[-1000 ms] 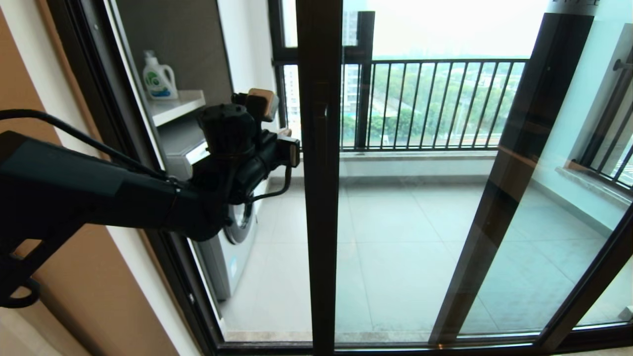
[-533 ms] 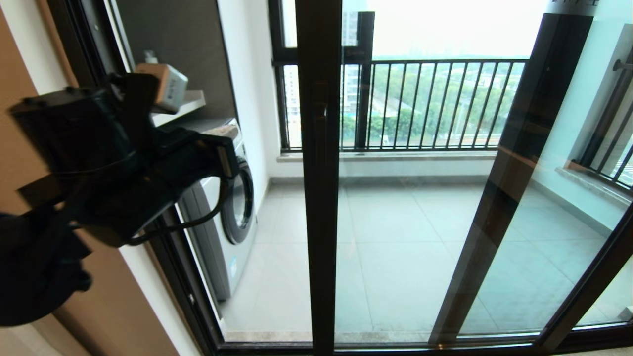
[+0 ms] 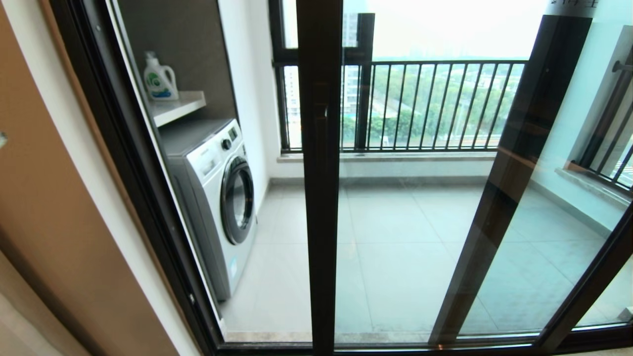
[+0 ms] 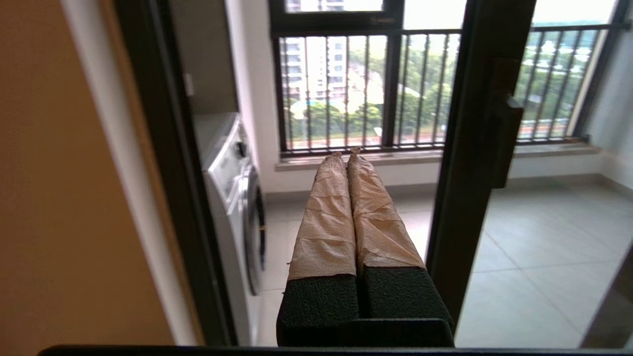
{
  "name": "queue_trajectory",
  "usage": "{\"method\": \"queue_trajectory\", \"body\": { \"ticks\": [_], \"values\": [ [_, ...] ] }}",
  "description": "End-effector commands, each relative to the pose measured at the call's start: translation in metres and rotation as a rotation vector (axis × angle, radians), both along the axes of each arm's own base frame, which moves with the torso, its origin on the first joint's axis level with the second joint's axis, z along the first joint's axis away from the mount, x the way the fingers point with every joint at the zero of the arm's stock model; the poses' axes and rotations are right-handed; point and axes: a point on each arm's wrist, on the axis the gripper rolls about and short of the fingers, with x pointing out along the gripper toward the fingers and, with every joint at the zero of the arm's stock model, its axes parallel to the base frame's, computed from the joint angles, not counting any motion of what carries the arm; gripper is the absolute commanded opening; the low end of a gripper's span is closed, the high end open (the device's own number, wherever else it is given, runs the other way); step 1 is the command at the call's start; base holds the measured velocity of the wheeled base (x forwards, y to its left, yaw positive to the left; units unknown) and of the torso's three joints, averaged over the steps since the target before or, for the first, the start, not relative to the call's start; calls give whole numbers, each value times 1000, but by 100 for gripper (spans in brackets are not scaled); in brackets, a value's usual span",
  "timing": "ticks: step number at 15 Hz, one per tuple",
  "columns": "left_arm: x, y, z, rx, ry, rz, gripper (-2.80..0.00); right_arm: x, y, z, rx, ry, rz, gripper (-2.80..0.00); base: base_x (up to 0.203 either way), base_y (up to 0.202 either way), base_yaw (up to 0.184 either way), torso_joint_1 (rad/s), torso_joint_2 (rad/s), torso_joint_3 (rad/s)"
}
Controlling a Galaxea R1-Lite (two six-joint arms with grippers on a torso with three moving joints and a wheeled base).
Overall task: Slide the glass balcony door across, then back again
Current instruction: Open the slid door
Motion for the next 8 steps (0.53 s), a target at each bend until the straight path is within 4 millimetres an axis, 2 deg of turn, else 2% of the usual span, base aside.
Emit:
{"method": "queue_trajectory", "body": {
  "ticks": [1, 3, 5, 7, 8],
  "values": [
    [-73, 23, 5, -13, -148, 136, -280, 1, 0, -3, 0, 12, 0, -280, 0, 0, 0, 0, 0, 0],
    [-118, 27, -5, -2, -185, 203, -280, 1, 0, -3, 0, 12, 0, -280, 0, 0, 0, 0, 0, 0],
    [-154, 26, -27, 18, -201, 224, -280, 1, 0, -3, 0, 12, -1, -280, 0, 0, 0, 0, 0, 0],
    [-176, 21, -58, 61, -201, 150, -280, 1, 0, -3, 0, 12, 0, -280, 0, 0, 0, 0, 0, 0],
    [-175, 19, -79, 84, -148, 115, -280, 1, 0, -3, 0, 12, 0, -280, 0, 0, 0, 0, 0, 0]
  ]
}}
